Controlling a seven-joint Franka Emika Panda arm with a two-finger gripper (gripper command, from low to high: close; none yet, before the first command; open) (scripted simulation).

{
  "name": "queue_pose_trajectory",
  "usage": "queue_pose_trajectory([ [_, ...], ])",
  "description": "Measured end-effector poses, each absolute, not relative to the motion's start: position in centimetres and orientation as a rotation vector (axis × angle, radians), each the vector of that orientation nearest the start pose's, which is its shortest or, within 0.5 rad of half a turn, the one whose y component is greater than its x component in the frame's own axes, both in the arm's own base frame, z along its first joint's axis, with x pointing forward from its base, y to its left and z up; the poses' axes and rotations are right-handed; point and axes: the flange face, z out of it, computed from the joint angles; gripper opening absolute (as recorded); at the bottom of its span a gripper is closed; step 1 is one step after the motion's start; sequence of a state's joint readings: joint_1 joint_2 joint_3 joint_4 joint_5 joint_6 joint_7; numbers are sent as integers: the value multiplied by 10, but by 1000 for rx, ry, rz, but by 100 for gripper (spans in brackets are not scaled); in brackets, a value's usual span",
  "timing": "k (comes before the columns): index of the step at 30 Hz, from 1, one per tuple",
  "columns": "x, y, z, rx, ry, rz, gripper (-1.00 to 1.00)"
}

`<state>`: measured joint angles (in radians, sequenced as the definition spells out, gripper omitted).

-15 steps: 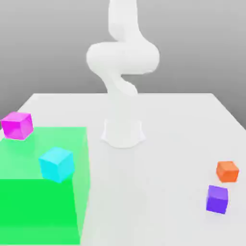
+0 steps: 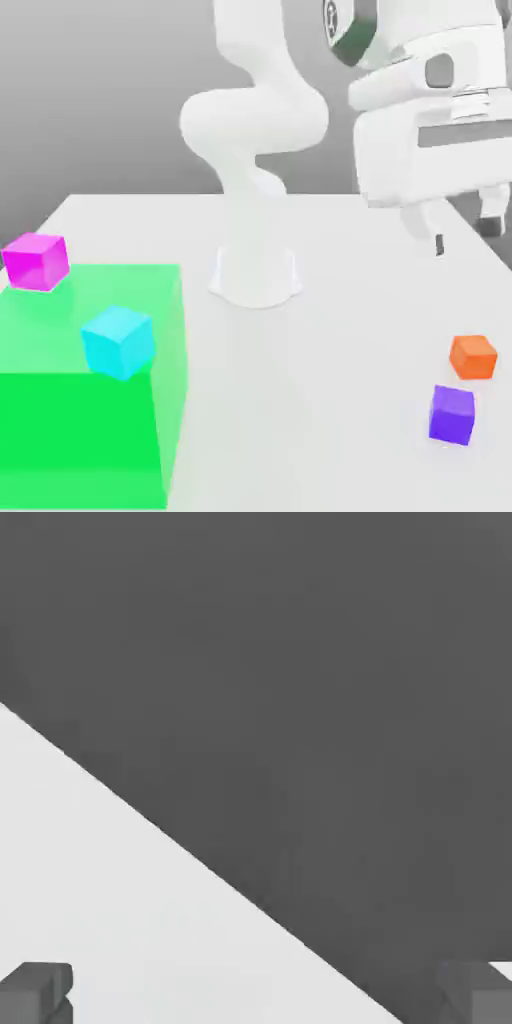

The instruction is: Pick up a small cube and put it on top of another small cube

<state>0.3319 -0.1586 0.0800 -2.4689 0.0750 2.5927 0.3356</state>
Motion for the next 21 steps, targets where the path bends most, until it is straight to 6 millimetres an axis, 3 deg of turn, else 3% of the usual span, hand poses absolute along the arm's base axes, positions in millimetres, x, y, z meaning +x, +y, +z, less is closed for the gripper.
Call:
queue_pose_trajectory([
  [5,407,248,283,-3037,-415,-182,0],
  [9,374,263,210,-3058,-664,-35,0],
  [14,366,266,145,-3057,-722,-1,0],
  [15,365,265,135,-3057,-723,-1,-100],
  [21,365,265,130,-3058,-724,1,-100],
])
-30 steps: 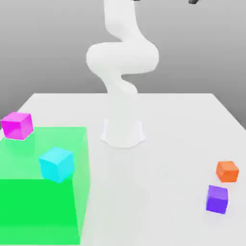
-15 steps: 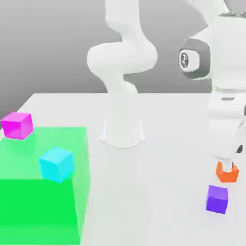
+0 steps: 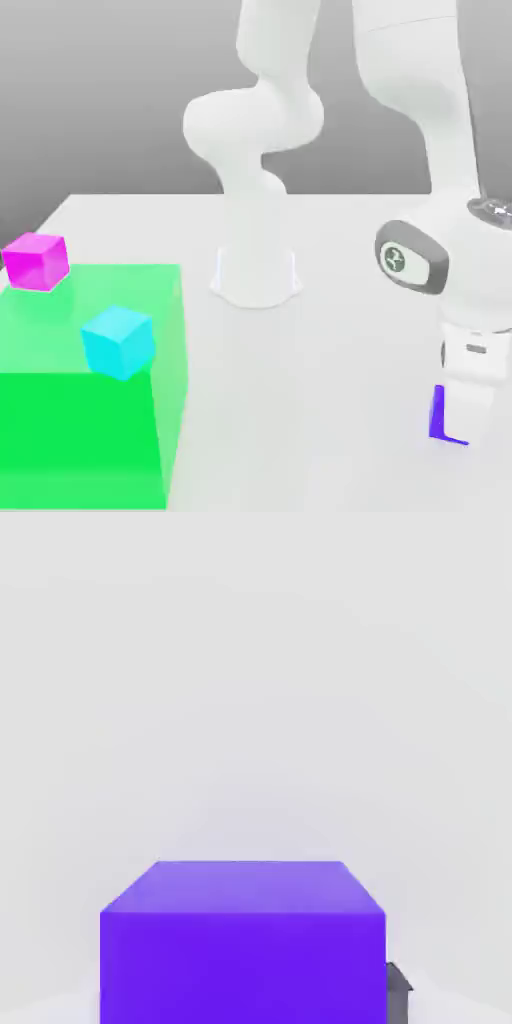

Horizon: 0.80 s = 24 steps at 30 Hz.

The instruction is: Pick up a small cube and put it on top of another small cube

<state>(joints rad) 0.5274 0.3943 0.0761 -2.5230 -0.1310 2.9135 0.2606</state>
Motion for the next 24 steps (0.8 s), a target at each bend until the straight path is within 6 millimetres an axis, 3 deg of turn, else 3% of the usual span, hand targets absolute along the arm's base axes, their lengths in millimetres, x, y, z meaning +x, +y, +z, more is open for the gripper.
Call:
queue_pose_trajectory([
  [2,365,266,142,-3058,-725,1,-100],
  [7,359,270,194,-3043,-782,2,-100],
  [11,313,305,219,-2888,-1233,3,-100],
  [15,249,341,240,-2624,-1726,3,-100],
  [17,221,356,234,-2511,-1888,3,-100],
  [21,240,342,193,-2548,-1839,2,-100],
  [22,240,342,185,-2549,-1838,2,100],
  [24,240,342,185,-2549,-1838,2,100],
])
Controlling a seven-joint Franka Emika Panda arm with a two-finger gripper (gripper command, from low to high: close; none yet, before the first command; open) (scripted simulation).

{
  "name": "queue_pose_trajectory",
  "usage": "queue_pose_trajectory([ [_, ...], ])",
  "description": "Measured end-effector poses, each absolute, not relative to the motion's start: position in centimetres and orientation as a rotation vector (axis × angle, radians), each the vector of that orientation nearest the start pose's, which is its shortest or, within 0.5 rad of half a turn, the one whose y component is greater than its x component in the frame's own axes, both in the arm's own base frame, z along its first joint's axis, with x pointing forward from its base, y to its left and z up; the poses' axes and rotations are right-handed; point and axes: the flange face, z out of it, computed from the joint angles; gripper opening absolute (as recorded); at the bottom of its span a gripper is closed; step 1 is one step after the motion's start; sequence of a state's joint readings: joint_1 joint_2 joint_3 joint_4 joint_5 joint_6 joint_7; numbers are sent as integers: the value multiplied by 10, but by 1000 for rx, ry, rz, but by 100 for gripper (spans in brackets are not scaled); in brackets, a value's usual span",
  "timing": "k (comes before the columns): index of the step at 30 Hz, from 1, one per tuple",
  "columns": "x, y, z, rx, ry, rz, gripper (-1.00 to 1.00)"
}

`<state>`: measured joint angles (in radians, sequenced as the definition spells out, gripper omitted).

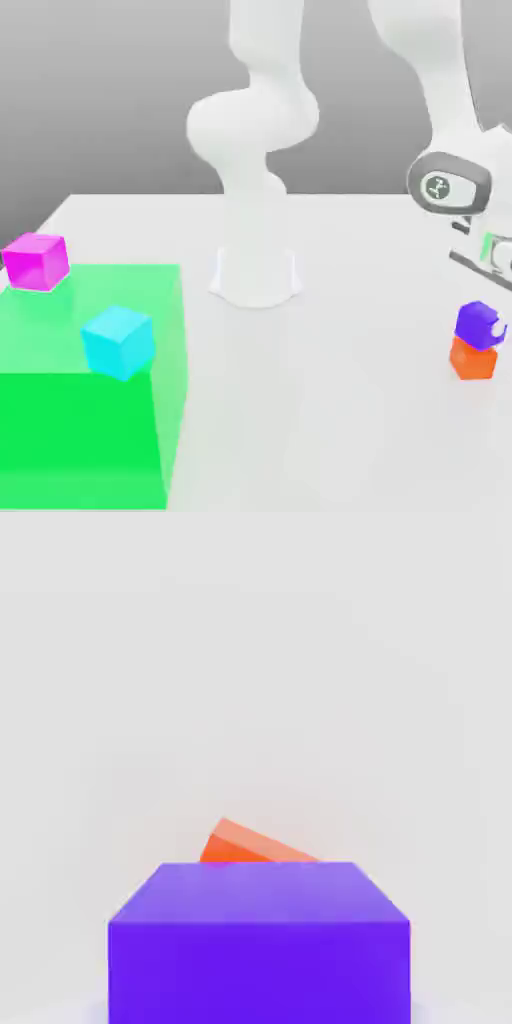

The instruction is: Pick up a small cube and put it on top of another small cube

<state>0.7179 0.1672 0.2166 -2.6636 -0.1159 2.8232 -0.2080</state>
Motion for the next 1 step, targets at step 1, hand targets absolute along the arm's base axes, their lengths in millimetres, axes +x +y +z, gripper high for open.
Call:
queue_pose_trajectory([
  [1,240,342,185,-2549,-1838,2,100],
])
